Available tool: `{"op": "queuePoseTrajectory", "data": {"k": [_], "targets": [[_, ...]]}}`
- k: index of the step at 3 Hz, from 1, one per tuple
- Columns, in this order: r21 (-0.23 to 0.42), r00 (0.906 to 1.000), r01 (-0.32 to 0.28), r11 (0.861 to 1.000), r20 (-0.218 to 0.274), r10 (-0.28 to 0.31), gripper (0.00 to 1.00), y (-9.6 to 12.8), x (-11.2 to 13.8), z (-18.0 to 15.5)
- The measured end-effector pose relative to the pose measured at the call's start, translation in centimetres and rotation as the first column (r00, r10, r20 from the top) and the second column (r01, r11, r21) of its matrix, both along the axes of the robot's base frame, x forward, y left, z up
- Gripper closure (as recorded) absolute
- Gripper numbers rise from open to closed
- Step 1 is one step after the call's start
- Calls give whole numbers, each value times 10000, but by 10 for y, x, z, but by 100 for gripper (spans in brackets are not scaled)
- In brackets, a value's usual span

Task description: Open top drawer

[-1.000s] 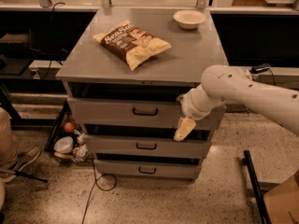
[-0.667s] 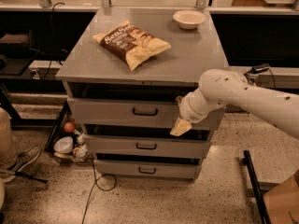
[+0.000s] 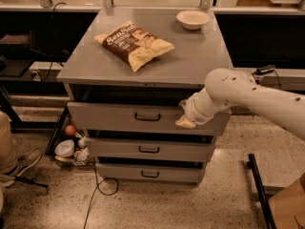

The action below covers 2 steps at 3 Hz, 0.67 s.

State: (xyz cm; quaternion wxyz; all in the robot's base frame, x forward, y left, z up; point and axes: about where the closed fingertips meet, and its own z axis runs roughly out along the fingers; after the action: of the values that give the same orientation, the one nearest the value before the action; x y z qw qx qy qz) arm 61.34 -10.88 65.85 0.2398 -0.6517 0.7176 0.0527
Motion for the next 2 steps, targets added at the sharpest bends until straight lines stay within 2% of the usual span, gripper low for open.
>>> {"op": "queuePoseTrajectory", "data": {"k": [1,2], "targets": [[0,10000,0,10000,0,0,100,0,0,5],[1,10000,0,10000,1,0,100,0,0,10]]}}
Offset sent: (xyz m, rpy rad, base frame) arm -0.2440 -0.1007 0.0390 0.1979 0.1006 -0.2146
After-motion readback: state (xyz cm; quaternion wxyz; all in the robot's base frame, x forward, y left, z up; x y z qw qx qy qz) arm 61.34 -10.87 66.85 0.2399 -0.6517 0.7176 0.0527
